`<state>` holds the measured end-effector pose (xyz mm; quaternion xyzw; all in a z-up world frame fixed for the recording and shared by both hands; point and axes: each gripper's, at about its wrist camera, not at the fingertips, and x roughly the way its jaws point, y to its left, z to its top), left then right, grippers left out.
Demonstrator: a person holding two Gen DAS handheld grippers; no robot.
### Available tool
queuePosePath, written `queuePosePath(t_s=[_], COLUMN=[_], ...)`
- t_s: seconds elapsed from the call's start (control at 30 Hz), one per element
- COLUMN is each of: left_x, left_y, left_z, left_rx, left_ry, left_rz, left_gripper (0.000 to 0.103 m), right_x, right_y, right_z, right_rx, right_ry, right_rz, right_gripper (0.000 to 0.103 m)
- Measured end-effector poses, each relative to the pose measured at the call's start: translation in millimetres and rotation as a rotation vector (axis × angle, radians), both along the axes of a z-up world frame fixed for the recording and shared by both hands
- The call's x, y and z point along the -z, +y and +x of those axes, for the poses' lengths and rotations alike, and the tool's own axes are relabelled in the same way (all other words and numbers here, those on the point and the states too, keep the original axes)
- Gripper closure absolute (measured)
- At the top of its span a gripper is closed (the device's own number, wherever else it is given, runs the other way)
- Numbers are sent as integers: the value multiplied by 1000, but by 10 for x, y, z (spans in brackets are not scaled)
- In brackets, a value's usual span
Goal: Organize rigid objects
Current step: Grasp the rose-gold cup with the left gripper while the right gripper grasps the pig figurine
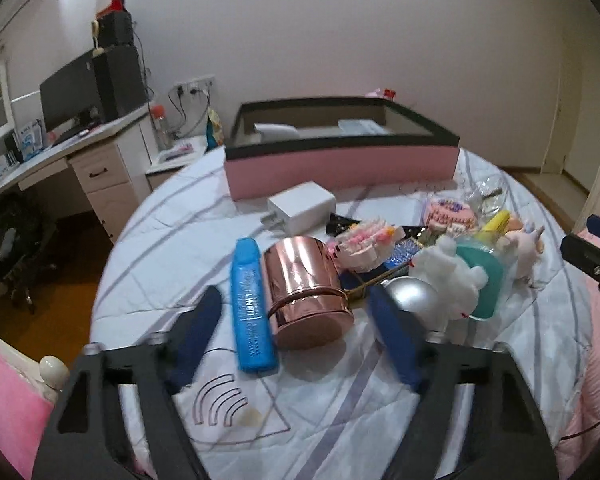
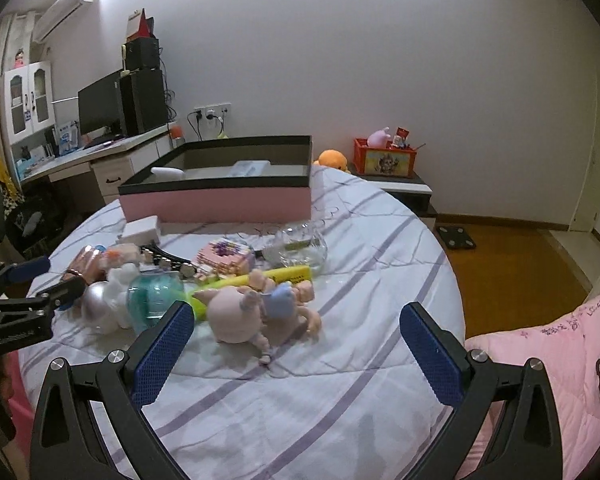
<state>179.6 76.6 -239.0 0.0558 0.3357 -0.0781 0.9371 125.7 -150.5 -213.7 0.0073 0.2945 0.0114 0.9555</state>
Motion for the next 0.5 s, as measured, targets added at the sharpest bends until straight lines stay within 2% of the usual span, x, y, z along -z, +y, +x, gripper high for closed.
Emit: queuePosePath(t_s=[0.13,0.2,0.5], left_x=[66,82,112], left_y=[-10,-23,-81], left_z=[117,160,303], left_rx=[5,6,0], left_ry=[46,61,49], left_rz=[-10,-9,40], left_gripper=[49,52,53], right_x=[55,84,209], right_y=[-51,-71,-85], right_z=[80,114,237], right_rx=[-1,-4,-31], right_ry=[19,30,92], right_rz=[11,18,41], right_gripper=[0,0,0])
